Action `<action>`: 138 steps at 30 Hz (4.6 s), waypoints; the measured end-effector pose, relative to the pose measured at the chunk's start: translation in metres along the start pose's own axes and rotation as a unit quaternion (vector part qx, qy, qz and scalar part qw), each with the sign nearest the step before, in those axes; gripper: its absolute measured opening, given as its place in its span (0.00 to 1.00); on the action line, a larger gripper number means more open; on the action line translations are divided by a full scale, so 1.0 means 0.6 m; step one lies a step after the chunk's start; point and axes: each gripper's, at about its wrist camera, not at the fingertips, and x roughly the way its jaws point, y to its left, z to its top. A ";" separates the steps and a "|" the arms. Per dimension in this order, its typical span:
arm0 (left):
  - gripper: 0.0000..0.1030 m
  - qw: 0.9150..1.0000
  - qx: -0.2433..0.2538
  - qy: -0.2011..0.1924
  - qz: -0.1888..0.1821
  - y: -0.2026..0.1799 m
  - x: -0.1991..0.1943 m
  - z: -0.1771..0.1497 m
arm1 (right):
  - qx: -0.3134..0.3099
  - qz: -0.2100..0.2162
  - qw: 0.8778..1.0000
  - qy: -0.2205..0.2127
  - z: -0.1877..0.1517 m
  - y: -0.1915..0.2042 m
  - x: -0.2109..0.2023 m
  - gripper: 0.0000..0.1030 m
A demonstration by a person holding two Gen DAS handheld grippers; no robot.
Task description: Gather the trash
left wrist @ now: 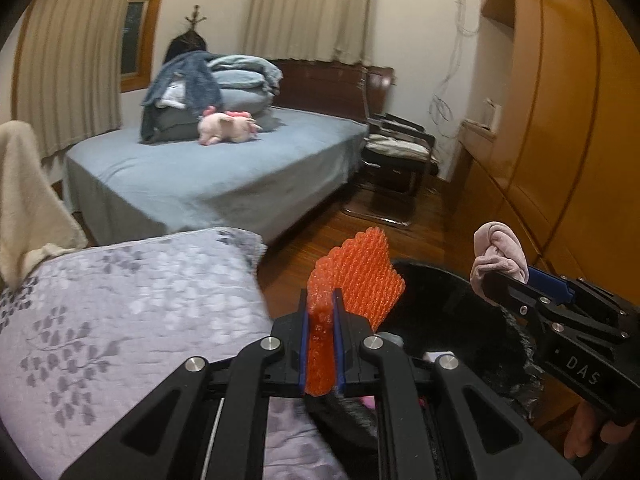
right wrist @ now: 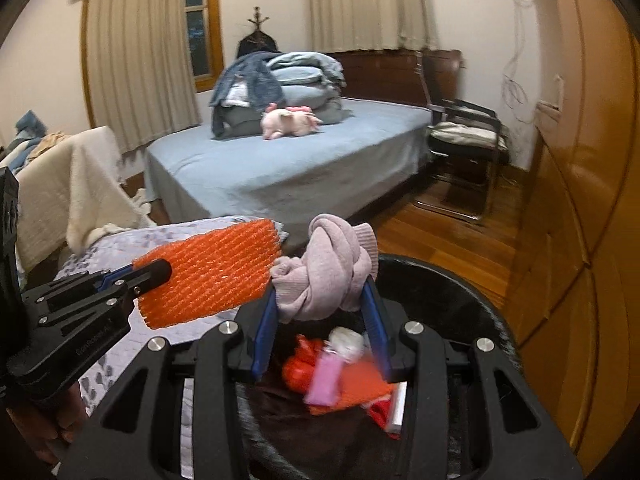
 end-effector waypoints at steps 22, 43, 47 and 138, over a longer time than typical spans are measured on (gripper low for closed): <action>0.48 0.995 0.027 0.073 -0.057 -0.065 0.095 -0.034 | 0.021 -0.063 0.997 0.041 -0.062 -0.092 0.052 0.67; 0.94 1.000 0.000 0.016 0.002 0.020 -0.051 -0.025 | 0.016 -0.053 0.998 0.009 -0.042 -0.032 -0.045 0.95; 0.94 1.000 -0.008 0.010 0.018 0.031 -0.084 -0.024 | 0.017 -0.037 0.999 0.004 -0.036 -0.011 -0.073 0.95; 0.94 0.995 -0.008 -0.048 0.093 0.066 -0.249 -0.018 | -0.027 -0.015 0.999 -0.034 0.009 0.094 -0.172 0.95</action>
